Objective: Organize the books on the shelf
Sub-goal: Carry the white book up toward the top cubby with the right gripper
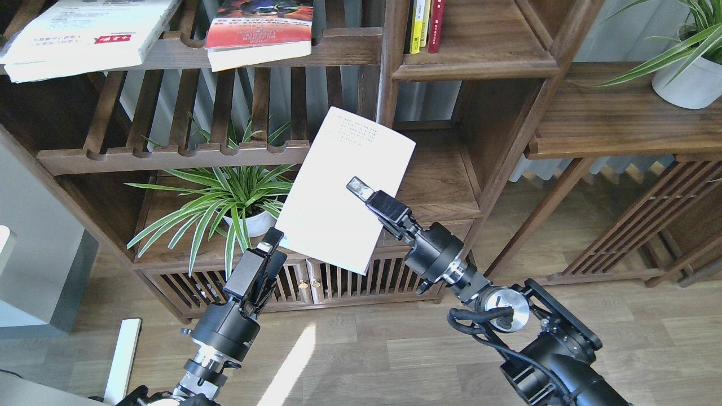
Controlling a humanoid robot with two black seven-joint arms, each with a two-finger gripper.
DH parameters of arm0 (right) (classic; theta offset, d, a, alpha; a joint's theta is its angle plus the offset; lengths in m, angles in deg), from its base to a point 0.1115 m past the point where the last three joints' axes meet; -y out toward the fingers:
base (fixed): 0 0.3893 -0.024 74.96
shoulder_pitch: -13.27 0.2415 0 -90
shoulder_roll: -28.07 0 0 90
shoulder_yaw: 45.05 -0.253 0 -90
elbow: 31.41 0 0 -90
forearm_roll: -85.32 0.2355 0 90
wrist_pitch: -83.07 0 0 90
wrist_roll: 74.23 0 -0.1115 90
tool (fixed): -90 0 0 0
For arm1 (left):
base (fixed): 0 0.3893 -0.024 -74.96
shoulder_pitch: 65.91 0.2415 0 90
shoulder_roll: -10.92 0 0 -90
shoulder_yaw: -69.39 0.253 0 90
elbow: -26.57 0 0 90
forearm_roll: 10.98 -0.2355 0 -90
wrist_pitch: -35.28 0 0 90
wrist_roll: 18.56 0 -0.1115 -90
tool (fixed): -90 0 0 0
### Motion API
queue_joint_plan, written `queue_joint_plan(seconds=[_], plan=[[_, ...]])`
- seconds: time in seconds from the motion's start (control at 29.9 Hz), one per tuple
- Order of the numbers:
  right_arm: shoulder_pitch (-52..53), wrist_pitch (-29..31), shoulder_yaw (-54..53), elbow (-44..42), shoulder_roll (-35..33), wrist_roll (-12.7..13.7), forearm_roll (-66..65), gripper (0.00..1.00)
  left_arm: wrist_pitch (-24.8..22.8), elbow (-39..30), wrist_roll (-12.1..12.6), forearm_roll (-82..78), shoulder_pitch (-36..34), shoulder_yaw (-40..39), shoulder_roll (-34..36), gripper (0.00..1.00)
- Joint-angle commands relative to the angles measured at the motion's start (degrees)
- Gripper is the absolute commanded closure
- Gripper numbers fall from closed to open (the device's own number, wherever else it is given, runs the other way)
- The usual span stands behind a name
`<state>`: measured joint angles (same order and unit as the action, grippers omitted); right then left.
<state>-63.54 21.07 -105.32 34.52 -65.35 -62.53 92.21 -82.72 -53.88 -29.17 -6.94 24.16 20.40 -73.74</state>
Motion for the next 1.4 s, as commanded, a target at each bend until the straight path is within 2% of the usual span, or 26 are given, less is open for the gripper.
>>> queue_joint_plan(seconds=[0.0,0.2,0.33,0.5,0.77,0.94,1.27,1.37], plan=[[-0.4,0.0,0.0,0.5,-4.7,0.1,1.7,0.94,0.0,0.0,0.0,0.0,1.2,-0.4,0.7,0.01],[-0.5,0.0,-1.9,1.7,-10.8,0.0,3.2,0.94,0.0,1.9,-0.2,0.8,2.7,-2.5,2.0,0.01],[-0.7,0.0,-4.0,3.4,-13.2,0.0,3.4,0.94,0.0,7.0,0.0,0.9,3.3,-4.9,2.0,0.01],[-2.7,0.0,-7.8,6.4,-16.3,0.0,3.4,0.94,0.0,16.8,0.2,0.8,2.7,-7.4,2.1,0.01],[-3.5,0.0,-15.6,8.1,-22.2,0.0,3.4,0.95,0.0,24.0,0.1,0.9,2.5,-7.9,3.5,0.01],[-3.0,0.0,-19.4,8.0,-26.2,0.1,3.5,0.95,0.0,25.6,0.1,0.8,1.9,-7.1,3.4,0.01],[7.5,0.0,-19.8,7.9,-26.6,0.2,4.2,0.95,0.0,28.3,0.1,0.8,1.2,-6.6,2.9,0.01],[10.7,-2.8,-19.5,7.5,-26.6,0.2,4.1,0.95,0.0,28.4,0.1,0.8,1.2,-6.6,2.9,0.01]])
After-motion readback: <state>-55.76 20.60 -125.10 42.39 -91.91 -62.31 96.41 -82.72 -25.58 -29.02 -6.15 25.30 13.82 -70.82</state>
